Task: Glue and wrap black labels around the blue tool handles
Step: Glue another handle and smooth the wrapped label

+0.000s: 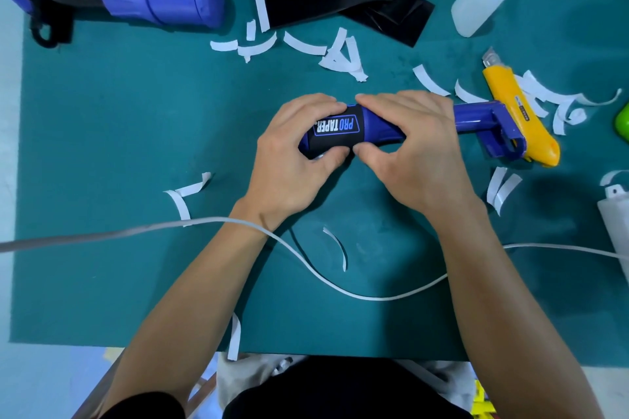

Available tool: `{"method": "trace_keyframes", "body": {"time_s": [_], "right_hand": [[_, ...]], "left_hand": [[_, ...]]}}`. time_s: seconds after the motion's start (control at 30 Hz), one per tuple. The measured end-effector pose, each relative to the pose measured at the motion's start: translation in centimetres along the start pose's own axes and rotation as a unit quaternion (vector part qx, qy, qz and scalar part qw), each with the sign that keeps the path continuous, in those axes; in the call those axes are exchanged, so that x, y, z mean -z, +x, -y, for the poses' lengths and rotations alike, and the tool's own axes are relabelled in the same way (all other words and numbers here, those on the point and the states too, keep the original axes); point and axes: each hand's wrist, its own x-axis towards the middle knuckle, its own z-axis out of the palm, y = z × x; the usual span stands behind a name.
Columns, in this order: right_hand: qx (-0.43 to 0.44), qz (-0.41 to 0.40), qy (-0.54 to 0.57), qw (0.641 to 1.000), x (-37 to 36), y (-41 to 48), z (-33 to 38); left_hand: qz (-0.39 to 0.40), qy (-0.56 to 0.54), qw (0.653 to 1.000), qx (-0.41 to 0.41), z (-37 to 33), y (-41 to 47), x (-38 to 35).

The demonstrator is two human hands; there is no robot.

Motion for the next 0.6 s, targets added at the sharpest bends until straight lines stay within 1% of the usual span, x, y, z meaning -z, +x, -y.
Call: {"method": "trace_keyframes", "body": {"time_s": [0.27,0.6], "right_hand": [[-0.008,-0.004,0.015,1.0,-0.21,0.14,0.12],[0.001,0.001,0.012,1.0,-0.02,0.36,0.24]], "left_hand": [[0.015,-0.017,0.999,0.034,-0.53,0.28,0.21],[0.011,-0.009,0.999,0.034,-0.42,0.16,0.19]]}}
